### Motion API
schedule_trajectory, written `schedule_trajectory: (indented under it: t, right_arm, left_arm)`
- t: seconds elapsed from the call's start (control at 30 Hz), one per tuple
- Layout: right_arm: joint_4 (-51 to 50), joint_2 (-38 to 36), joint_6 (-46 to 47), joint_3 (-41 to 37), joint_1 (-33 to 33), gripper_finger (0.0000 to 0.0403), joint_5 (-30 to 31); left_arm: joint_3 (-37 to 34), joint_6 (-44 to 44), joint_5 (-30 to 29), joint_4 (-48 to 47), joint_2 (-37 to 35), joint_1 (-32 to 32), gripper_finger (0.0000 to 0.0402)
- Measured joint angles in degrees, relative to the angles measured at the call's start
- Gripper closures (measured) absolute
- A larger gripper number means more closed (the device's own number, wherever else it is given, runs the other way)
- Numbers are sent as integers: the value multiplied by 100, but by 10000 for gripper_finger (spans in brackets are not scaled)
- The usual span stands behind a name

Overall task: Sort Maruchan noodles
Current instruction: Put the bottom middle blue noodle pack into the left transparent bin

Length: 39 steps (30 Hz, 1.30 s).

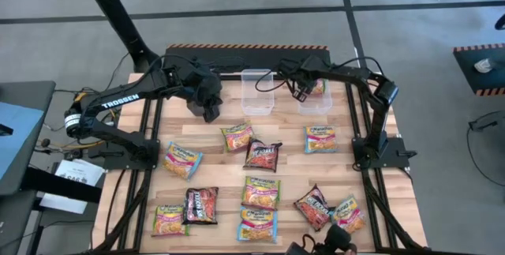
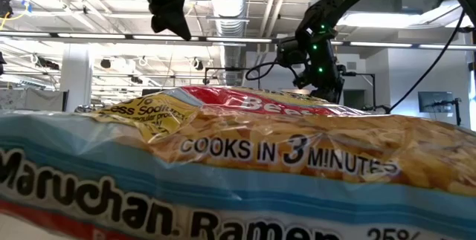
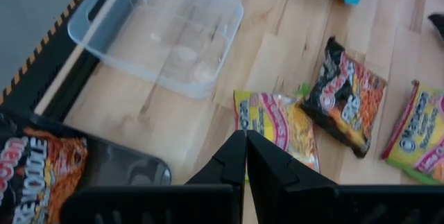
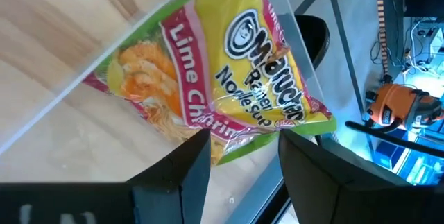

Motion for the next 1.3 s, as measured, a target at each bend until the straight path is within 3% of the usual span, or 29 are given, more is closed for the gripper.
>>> schedule_trajectory:
  t: [0.53,1.0,1.3]
  right_arm:
    - [-168,0,197,0,617,209,-42]
    - [-822,0,635,0,944,209,-39]
    - [-1658,-69,1189,0,1073,209,-42]
  left_arm:
    - [0,-89,1,-742,0,0,397]
    - [0,278,37,-921,2,0,284]
    - [0,256,898,-836,2,-415,274]
